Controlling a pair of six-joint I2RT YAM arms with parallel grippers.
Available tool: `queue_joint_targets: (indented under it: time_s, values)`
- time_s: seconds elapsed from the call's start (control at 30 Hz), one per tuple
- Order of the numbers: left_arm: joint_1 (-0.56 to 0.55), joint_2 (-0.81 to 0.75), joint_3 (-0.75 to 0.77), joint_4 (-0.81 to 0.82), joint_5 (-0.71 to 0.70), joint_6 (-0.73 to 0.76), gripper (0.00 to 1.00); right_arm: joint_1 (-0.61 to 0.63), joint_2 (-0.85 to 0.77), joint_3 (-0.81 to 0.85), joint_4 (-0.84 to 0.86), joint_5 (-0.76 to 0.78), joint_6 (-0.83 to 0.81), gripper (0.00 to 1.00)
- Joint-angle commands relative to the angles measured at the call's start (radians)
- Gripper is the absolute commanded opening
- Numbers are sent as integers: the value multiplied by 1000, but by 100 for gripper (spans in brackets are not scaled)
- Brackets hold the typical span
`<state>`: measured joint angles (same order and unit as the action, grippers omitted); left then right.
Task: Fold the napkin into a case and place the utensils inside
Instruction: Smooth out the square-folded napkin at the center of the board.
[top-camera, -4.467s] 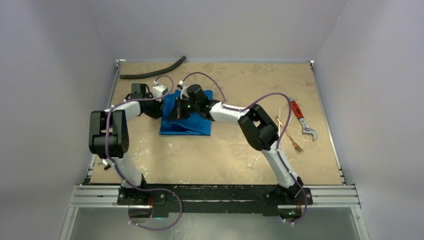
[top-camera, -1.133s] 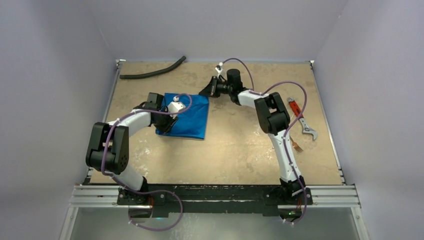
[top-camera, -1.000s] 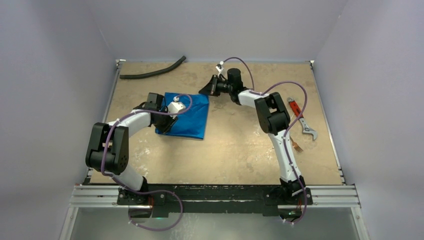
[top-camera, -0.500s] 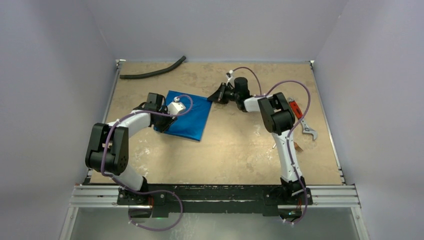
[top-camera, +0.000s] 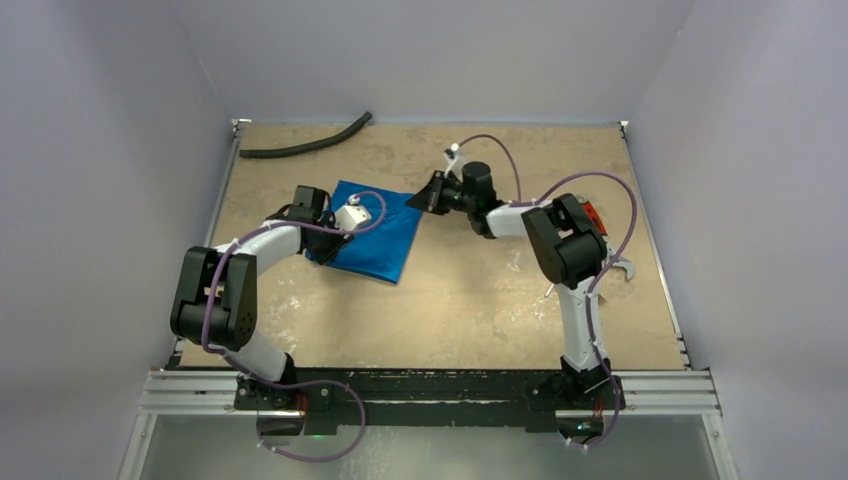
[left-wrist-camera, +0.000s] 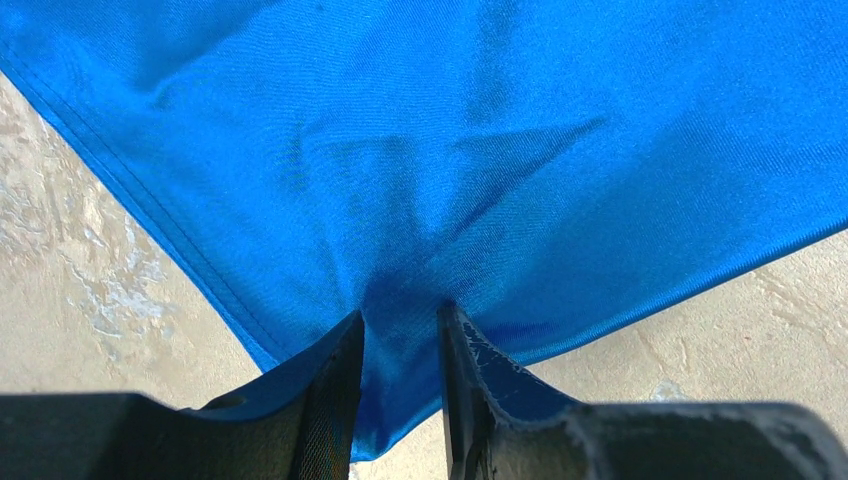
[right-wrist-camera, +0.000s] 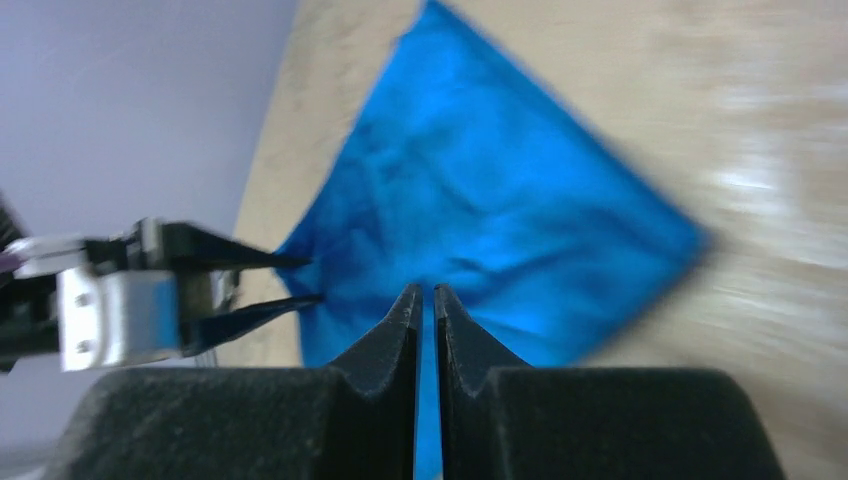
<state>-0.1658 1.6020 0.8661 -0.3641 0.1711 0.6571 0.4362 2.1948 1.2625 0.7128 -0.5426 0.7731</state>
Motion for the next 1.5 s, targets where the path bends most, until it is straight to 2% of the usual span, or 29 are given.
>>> queue_joint_targets:
  time_s: [0.0,0.23,0.4,0.77,0.97,1.17,1.27,1.47]
  values:
    - [3,-12,-4,-65,17,11,32,138,-36,-18,115,30,27,11]
    - [3,-42,21,-93,43,-27,32,232,99,-13,191,-4,114,6]
    - [14,-66,35,-123,39,-26,32,234,131,-80,215,12,147,3]
    - [210,-100,28,-188,15,98,32,233,142,-143,185,49,101,1]
    - [232,-109,-28,-145,-26,123,31,233,129,-135,183,58,92,1]
    - [253,-115,83,-229,18,96,30,233,93,-134,196,61,105,1]
    - [256,-116,192,-312,67,77,30,233,52,-140,209,49,129,6]
    - [241,-92,311,-391,214,-8,33,213,-47,-52,70,30,86,29]
